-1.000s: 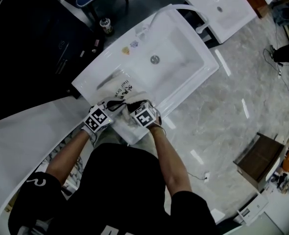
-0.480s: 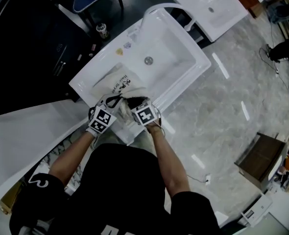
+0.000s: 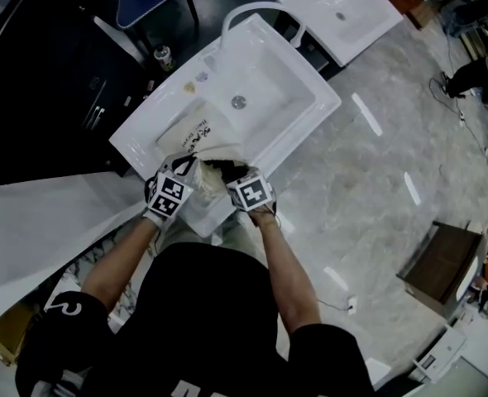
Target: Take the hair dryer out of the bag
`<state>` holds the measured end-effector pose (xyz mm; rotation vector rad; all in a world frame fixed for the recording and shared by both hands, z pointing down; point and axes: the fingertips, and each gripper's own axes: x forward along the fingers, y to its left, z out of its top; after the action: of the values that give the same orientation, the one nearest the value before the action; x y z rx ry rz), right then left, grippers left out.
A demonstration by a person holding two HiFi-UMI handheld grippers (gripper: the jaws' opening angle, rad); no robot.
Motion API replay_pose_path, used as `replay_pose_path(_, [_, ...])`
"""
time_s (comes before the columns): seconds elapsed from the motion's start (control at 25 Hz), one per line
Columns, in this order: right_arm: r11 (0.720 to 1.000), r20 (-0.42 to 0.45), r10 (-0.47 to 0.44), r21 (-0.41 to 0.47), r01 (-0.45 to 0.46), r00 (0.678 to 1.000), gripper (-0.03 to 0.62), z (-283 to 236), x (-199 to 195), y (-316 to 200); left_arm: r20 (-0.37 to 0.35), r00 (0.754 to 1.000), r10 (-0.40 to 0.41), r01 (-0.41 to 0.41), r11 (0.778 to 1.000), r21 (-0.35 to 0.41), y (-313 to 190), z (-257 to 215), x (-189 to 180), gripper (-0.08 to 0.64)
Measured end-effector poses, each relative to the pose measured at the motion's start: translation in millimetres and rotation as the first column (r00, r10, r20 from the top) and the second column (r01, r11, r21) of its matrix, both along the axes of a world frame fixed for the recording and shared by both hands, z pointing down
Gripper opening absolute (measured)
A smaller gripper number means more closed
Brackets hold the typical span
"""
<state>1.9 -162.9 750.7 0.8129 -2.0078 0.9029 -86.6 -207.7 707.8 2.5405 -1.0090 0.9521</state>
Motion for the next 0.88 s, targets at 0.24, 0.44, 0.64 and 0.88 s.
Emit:
replay_pose_path(0.24, [0.998, 0.034, -0.055, 0.018, 0.054, 0.998, 0.160, -14, 17, 23, -0.008, 1.000, -0.024, 0.024, 1.000, 0.005, -4, -6, 9, 0.021])
replay_pose_path(0.44, [0.993, 0.060, -0.122, 0.011, 0.122, 0.991, 0.160, -28, 31, 54, 0.002, 0.999, -0.043, 0.043, 0.999, 0.011, -5, -9, 13, 0.021])
replay_pose_path(0.64, [0.983, 0.092, -0.182, 0.040, 0.179, 0.979, 0.160, -43, 41, 85, -0.017, 0.999, -0.050, 0.051, 0.999, 0.019, 12, -21, 20, 0.021])
replay_pose_path(0.88, [0.971, 0.107, -0.227, 0.094, 0.218, 0.968, 0.160, -57, 58, 105, -0.086, 0.992, -0.094, 0.099, 0.994, 0.055, 38, -38, 25, 0.034])
